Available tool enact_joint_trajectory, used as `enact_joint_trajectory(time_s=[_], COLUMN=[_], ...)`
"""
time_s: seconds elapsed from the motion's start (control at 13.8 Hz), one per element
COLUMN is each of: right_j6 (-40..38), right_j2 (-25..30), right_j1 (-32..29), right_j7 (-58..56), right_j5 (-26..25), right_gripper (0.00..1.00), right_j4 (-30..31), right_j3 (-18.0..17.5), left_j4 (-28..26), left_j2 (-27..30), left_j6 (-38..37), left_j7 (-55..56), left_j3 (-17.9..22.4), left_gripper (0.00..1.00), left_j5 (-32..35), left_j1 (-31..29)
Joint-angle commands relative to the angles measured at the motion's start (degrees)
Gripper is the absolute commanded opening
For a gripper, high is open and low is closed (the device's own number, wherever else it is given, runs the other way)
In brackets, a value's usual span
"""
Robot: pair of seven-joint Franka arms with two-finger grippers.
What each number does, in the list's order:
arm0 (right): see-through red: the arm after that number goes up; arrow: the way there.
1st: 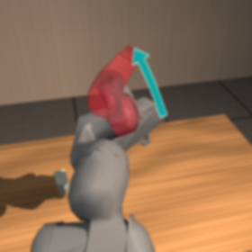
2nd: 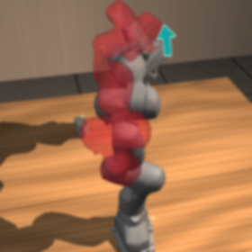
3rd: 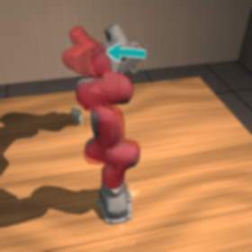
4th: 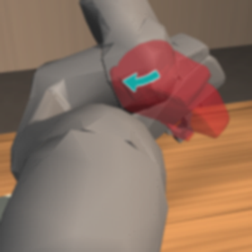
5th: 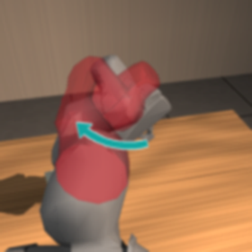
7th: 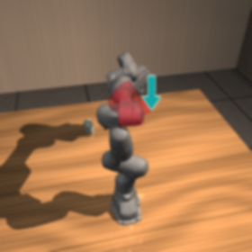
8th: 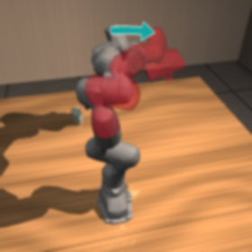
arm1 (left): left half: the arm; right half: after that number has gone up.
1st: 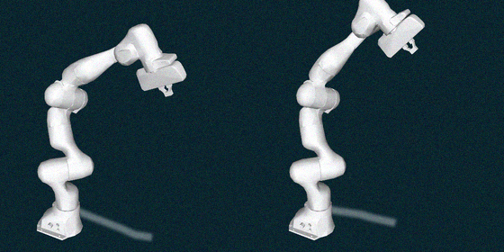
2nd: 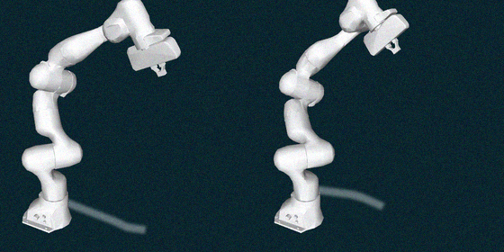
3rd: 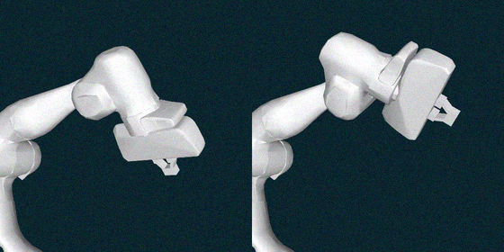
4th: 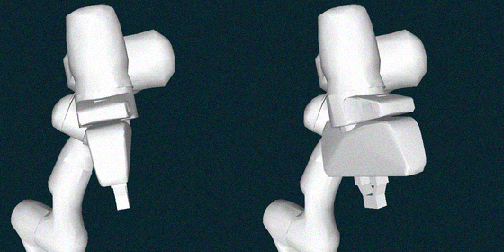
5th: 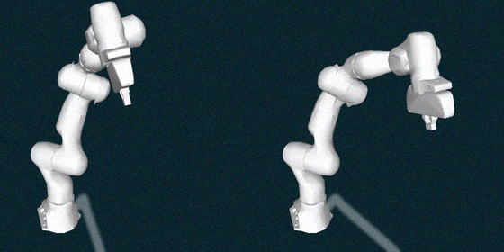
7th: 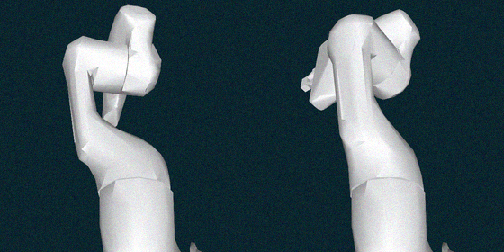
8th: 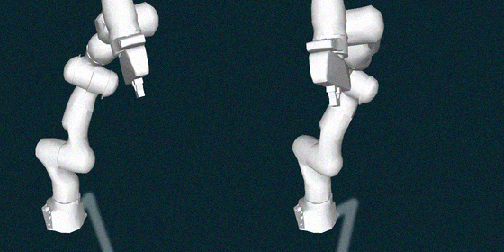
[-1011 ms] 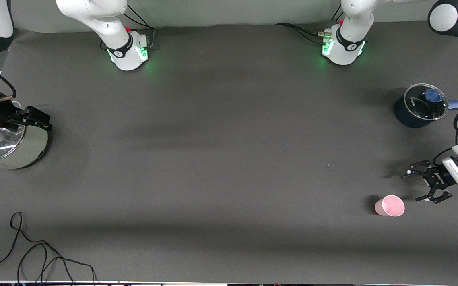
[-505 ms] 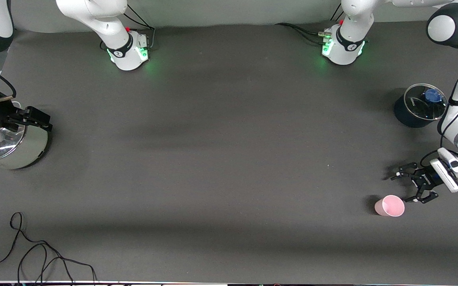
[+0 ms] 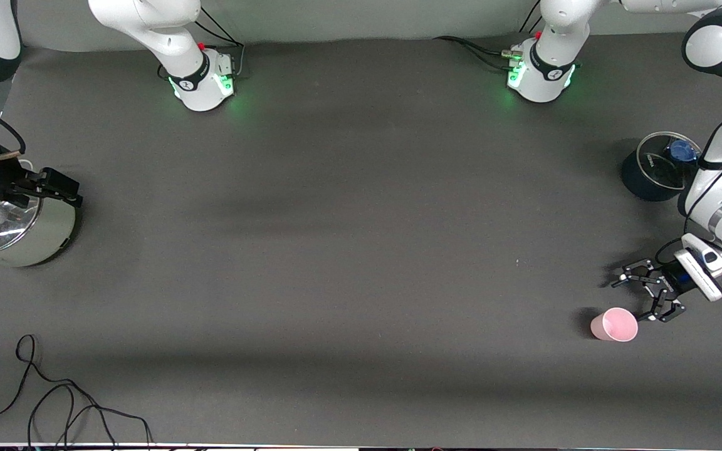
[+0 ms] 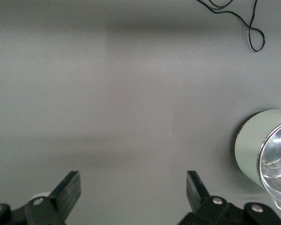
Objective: Transfer pink cup from left to right arm
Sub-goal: 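Move the left gripper down toward the pink cup, then close the left gripper around the pink cup's rim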
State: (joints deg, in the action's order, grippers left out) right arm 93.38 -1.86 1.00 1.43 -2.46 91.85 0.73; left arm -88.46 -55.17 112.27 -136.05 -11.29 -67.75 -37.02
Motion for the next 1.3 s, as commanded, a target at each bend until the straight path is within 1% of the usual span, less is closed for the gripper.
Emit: enact_joint_trajectory(time_s=[0.0,0.29,0.51,0.65,0.79,1.23], right_j6=[-0.83,-0.92,-0.83,-0.83,-0.83,-0.92], right_j2=[-0.33,-0.33,-0.33,-0.33,-0.33,-0.33], right_j1=[0.41,0.32,0.32,0.32,0.32,0.32], right_j7=[-0.38,-0.56,-0.56,-0.56,-0.56,-0.64], right_j5=[0.09,0.09,0.09,0.09,0.09,0.09], right_gripper=[1.0,1.0,1.0,1.0,1.0,1.0], right_j4=[-1.06,-1.06,-1.06,-1.06,-1.06,-1.06], right_j3=[0.32,0.32,0.32,0.32,0.32,0.32], left_j4=[1.54,1.98,2.15,2.15,2.33,3.2], left_j2=[-1.69,-2.84,-3.71,-4.5,-5.21,-5.91], left_j6=[-1.08,-0.73,-0.38,0.32,0.93,2.95], left_j7=[-1.85,-2.99,-3.34,-5.0,-6.24,-6.42], left_j3=[-1.19,-2.33,-2.59,-3.82,-3.91,-3.91], left_gripper=[1.0,1.0,1.0,1.0,1.0,1.0], left_j5=[-1.85,-5.01,-5.81,-8.0,-10.2,-12.05], left_j1=[-0.95,-0.42,-0.07,-0.07,0.37,1.25])
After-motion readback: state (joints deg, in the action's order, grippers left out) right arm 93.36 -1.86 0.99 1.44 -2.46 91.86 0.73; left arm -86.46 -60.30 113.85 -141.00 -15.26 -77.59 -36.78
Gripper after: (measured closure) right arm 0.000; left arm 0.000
